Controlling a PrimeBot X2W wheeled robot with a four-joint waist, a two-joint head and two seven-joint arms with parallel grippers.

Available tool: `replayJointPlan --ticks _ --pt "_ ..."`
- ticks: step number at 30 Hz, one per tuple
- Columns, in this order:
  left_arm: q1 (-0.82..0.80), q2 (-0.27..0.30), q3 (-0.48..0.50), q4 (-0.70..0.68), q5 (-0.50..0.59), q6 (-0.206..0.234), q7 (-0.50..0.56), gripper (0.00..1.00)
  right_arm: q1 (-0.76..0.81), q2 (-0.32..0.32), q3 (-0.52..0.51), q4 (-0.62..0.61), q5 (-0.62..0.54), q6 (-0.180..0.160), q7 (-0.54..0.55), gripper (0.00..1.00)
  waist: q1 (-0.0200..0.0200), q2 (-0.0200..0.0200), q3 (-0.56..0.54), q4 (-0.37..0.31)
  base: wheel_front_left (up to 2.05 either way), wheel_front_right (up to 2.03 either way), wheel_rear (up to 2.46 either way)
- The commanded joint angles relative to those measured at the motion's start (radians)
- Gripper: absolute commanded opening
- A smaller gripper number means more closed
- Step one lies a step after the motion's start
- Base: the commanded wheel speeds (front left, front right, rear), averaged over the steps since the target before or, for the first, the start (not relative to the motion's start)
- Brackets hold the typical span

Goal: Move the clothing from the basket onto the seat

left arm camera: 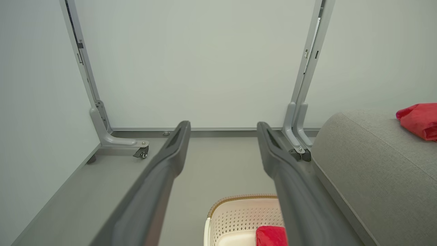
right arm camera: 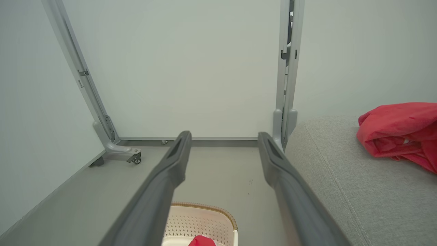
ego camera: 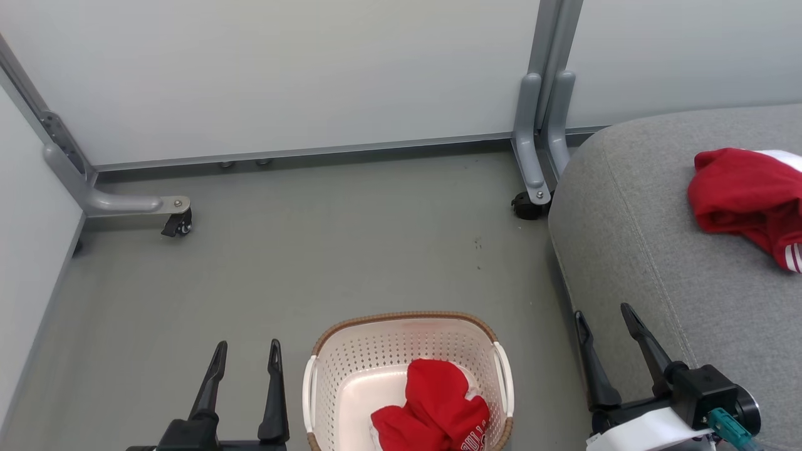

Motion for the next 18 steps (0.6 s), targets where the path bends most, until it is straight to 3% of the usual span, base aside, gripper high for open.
replayJointPlan --ticks 1,18 --pt "0.007 0.001 0.000 0.001 0.005 -0.005 0.000 1.00 -0.006 -0.002 0.005 0.003 0.001 -0.001 -0.003 1.00 0.0001 0.0000 -0.001 -0.003 0.00 0.00 0.00" --pt "0.018 0.001 -0.004 0.019 0.009 -0.010 0.000 1.00 0.005 -0.007 0.026 0.013 0.008 -0.001 -0.003 1.00 0.0001 0.0000 -0.017 -0.015 0.00 0.00 0.00"
